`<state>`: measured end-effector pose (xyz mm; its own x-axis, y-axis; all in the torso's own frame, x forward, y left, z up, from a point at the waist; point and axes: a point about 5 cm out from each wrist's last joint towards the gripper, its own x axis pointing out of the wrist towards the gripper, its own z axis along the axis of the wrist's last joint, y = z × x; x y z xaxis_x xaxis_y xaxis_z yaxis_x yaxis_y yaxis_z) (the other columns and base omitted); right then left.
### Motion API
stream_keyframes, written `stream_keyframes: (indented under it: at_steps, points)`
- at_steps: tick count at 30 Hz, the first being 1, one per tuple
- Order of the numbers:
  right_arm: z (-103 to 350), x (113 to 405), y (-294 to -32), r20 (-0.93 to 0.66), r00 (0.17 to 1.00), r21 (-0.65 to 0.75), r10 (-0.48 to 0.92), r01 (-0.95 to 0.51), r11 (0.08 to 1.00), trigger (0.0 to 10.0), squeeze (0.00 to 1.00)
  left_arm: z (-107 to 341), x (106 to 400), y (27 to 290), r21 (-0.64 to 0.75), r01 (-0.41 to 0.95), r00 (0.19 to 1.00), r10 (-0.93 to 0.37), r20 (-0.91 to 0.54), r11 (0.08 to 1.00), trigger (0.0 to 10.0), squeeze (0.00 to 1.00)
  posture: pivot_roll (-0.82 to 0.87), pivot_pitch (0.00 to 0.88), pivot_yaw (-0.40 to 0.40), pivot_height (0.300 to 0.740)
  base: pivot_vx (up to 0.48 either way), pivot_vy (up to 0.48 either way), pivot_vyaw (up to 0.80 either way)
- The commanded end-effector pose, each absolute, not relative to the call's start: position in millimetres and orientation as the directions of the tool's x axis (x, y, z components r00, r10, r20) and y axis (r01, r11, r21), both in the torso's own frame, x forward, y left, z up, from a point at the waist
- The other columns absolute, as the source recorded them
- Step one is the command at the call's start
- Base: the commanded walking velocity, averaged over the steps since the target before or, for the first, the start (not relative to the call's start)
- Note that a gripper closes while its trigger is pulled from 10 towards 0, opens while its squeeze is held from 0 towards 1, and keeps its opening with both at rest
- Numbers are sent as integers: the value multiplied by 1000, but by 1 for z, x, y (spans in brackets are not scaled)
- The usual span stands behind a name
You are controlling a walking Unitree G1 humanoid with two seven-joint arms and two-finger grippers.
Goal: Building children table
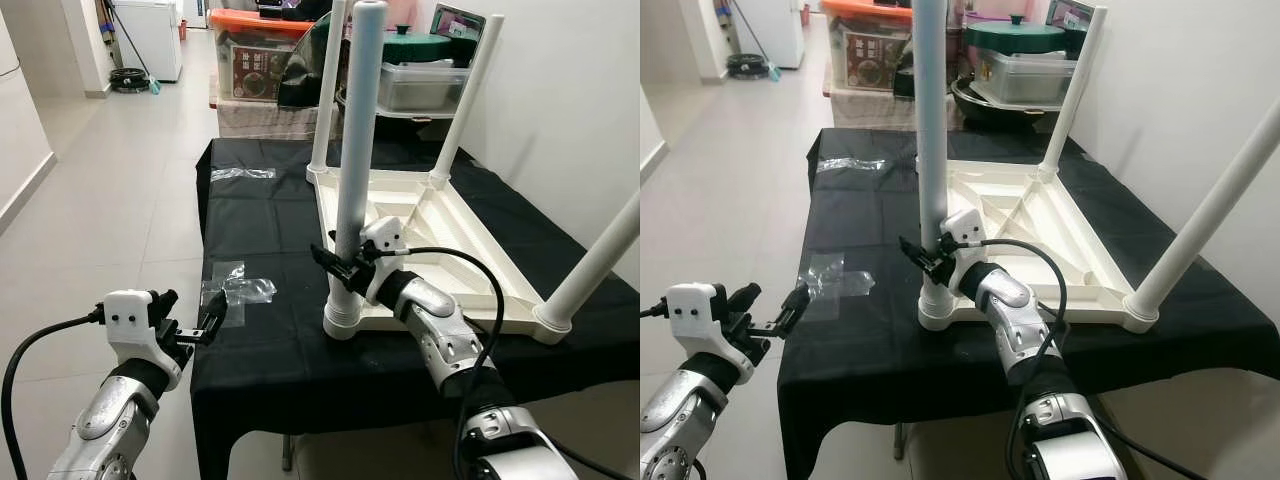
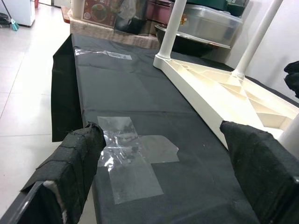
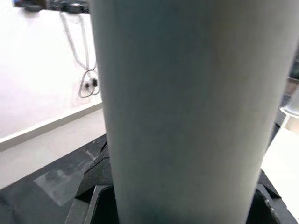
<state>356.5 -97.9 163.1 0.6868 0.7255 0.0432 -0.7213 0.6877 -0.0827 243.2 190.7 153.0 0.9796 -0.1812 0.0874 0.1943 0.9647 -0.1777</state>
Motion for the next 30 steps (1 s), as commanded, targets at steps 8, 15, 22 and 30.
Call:
stream_keyframes:
  at_steps: [8,15,22,30]
  points:
    - [136,342,-95,-61,526,6,848,-850,527,10000,0,151,243,192,-183,189,981,-178,76,965,10000,0,112,0,-113,740,0,0,0]
    - [138,335,-93,-64,351,34,934,-935,354,10000,0,150,240,194,-190,174,984,-163,74,966,10000,0,135,0,-134,740,0,0,0]
    - [133,334,-85,-38,378,103,925,-919,380,10000,0,149,238,196,-194,166,985,-155,69,967,10000,0,135,0,-131,740,0,0,0]
    - [129,342,-90,54,749,174,661,-659,732,10000,0,148,239,200,-191,147,988,-137,68,970,10000,0,127,0,-125,740,0,0,0]
